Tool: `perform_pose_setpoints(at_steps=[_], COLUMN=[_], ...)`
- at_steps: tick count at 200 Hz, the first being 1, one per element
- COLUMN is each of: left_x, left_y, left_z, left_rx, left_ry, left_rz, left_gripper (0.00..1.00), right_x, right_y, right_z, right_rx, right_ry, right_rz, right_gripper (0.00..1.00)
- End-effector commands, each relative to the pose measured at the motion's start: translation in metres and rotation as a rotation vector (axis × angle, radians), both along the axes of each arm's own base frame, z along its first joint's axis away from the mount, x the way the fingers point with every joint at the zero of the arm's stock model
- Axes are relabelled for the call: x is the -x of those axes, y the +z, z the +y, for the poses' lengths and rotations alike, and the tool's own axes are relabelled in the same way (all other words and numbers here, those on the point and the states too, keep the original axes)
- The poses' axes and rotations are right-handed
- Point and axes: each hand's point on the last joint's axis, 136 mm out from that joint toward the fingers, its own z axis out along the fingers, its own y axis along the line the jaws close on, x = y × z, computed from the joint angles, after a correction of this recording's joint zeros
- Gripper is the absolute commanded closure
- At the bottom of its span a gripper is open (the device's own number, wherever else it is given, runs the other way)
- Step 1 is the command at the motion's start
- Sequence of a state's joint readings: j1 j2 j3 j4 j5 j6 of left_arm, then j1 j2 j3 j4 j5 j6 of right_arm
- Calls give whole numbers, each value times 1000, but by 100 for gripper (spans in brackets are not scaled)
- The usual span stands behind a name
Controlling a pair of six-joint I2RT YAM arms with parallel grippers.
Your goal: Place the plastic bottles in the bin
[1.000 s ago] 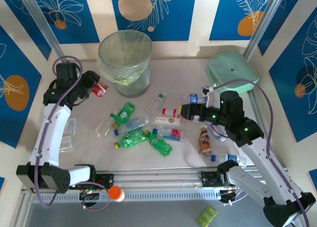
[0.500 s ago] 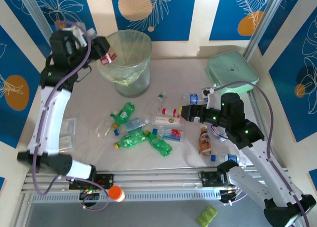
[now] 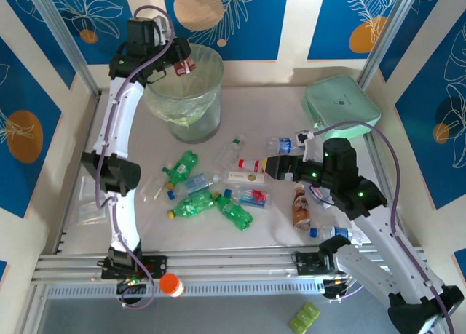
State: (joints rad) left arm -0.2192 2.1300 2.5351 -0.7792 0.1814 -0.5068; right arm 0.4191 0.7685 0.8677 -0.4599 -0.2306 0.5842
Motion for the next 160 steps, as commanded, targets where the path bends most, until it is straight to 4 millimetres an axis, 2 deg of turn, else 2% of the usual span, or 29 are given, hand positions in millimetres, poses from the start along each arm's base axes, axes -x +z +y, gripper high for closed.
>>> perform_pose_setpoints(at_steps=[1, 40, 102, 132, 160], left_x=[-9, -27, -37, -35, -33], left_y=[-21, -69, -124, -138, -133], left_z=[-4, -14, -26, -30, -30], left_rx=[-5, -12, -50, -84, -87], left_ry=[5, -19, -46, -51, -41], left_rz=[46, 121, 209, 226, 220], left_gripper=[50, 47, 43, 30, 20], right_x=[3, 1, 0, -1, -1], right_y=[-2, -8, -6, -2, 3], right_z=[-2, 0, 1, 1, 1], right_rx=[4, -6, -5, -2, 2], right_ry=[-10, -8, -2, -2, 1], right_rz=[2, 20, 14, 4, -8], right_gripper=[5, 5, 5, 5, 5])
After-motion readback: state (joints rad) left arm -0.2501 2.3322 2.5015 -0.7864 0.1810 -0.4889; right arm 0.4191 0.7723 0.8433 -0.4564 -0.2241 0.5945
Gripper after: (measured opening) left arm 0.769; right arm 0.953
